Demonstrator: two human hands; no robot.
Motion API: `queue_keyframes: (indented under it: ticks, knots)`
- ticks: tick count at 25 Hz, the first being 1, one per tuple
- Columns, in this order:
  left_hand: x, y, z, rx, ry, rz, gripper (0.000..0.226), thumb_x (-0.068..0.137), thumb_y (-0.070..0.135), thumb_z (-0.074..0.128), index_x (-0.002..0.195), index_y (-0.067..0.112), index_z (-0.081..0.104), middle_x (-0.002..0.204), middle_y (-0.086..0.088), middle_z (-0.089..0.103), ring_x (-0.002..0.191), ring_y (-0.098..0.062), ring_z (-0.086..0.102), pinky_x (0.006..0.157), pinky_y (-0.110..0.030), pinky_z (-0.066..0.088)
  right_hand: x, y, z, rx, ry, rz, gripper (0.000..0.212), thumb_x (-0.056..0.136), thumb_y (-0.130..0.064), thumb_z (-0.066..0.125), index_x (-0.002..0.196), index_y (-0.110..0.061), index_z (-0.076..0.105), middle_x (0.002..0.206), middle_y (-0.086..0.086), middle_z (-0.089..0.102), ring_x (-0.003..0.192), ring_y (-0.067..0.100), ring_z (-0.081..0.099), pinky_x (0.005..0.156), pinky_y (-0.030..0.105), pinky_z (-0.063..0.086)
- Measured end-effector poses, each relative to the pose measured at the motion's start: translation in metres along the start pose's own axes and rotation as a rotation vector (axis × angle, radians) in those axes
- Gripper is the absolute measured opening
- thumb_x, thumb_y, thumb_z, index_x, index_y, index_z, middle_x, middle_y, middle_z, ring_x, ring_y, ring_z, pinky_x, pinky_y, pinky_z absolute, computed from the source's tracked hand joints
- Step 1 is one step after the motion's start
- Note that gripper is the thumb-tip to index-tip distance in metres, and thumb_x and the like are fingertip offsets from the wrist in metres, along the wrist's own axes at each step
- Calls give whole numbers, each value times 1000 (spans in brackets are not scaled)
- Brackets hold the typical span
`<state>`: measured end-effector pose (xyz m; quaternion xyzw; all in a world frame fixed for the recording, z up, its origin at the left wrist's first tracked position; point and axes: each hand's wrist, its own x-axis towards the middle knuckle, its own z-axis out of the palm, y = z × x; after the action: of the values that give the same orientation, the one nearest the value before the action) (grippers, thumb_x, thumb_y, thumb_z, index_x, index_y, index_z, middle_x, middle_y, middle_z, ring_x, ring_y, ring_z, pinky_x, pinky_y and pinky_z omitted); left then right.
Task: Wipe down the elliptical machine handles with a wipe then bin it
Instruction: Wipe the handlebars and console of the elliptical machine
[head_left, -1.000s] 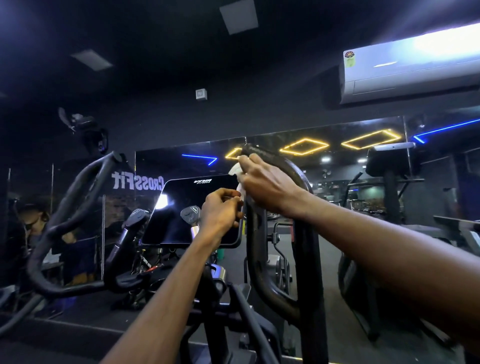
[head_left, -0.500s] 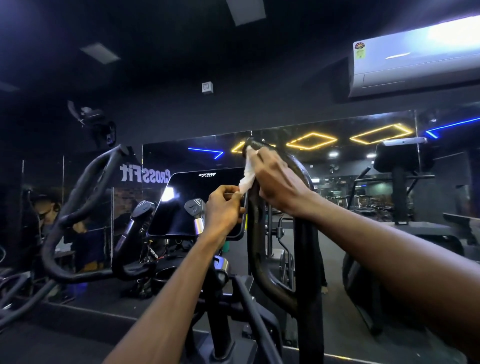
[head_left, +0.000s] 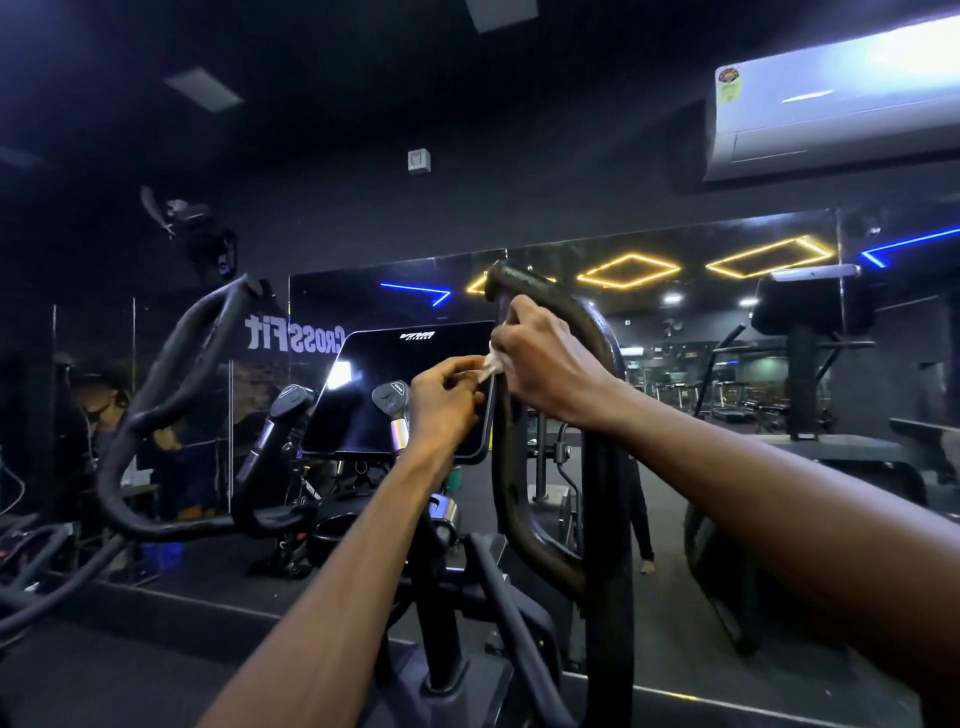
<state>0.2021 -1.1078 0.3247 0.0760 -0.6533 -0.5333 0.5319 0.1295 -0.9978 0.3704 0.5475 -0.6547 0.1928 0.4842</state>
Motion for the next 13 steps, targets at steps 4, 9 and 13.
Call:
queue_keyframes:
  ticks: [4, 9, 13]
  knots:
    - [-2, -1, -8, 11, 18, -36, 29, 97, 1, 46, 95, 19, 68, 87, 2, 69, 60, -7, 54, 49, -20, 43, -11, 1, 5, -110, 27, -89, 17, 89, 3, 50, 97, 1, 65, 112, 20, 50, 96, 33, 55, 68, 40, 57]
    - [-5, -3, -8, 45, -15, -54, 28, 96, 3, 49, 88, 22, 67, 81, -1, 68, 58, -8, 58, 51, -24, 47, -26, 2, 8, -187, 27, -185, 20, 90, -3, 47, 100, -2, 64, 109, 17, 54, 97, 32, 55, 64, 40, 57]
    - [-6, -7, -2, 23, -69, -50, 23, 95, 3, 51, 88, 17, 69, 80, -13, 68, 70, -24, 60, 67, -39, 50, -38, 2, 15, -237, -10, -344, 30, 94, -13, 38, 98, 0, 65, 115, 21, 52, 103, 34, 56, 66, 41, 59]
